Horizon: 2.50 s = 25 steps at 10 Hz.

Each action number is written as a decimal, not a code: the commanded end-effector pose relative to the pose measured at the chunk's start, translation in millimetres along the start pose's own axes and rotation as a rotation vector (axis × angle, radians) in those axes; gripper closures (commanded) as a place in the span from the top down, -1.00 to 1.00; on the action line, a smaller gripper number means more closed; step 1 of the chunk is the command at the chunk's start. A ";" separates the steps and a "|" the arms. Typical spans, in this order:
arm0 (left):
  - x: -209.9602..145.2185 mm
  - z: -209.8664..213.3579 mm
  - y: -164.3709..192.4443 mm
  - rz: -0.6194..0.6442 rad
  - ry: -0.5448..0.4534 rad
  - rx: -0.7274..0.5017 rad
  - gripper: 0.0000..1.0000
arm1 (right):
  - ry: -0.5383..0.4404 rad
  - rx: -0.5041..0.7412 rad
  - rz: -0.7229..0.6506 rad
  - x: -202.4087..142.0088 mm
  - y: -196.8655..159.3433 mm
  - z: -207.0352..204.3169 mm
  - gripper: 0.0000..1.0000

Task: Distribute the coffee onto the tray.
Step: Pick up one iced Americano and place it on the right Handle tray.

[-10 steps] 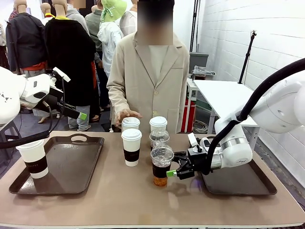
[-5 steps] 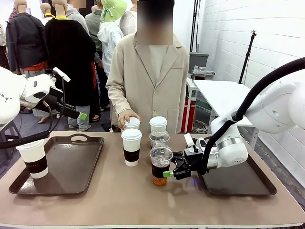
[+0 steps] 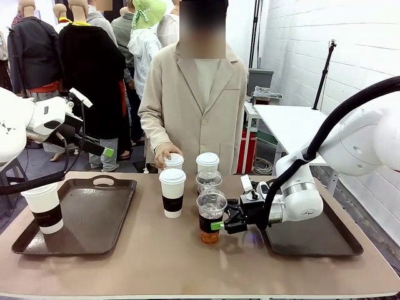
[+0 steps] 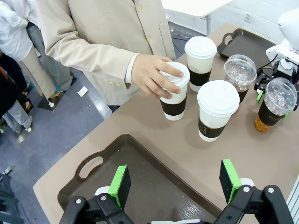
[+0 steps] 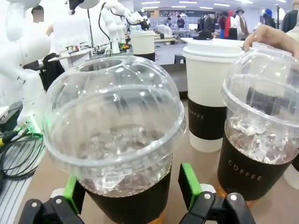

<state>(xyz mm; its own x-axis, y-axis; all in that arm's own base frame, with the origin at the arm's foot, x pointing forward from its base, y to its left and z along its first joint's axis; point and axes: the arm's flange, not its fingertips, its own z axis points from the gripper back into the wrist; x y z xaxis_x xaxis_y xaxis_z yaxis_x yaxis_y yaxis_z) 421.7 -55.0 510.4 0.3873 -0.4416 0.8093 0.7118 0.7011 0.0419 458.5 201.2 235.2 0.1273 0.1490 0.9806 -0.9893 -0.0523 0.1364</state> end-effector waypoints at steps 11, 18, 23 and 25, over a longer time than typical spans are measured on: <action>-1.4 -0.3 0.5 0.004 0.000 -0.004 1.00 | -0.048 0.036 -0.050 22.4 10.7 12.7 0.63; -1.4 -0.3 0.5 0.004 0.000 -0.004 1.00 | 0.003 0.039 -0.031 91.7 50.4 137.3 0.63; -1.4 -0.3 0.5 0.004 0.000 -0.004 1.00 | 0.040 0.016 -0.009 54.1 65.7 213.2 0.63; -1.4 -0.3 0.5 0.004 0.000 -0.004 1.00 | 0.029 -0.006 -0.015 44.7 64.3 217.5 0.63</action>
<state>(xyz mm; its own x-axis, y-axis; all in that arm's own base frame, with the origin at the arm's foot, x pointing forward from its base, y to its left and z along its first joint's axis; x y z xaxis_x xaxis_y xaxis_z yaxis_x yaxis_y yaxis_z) 421.6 -55.0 510.5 0.3871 -0.4416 0.8094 0.7118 0.7011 0.0421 415.3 -13.8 315.9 0.1507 0.2143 0.9651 -0.9860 -0.0374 0.1623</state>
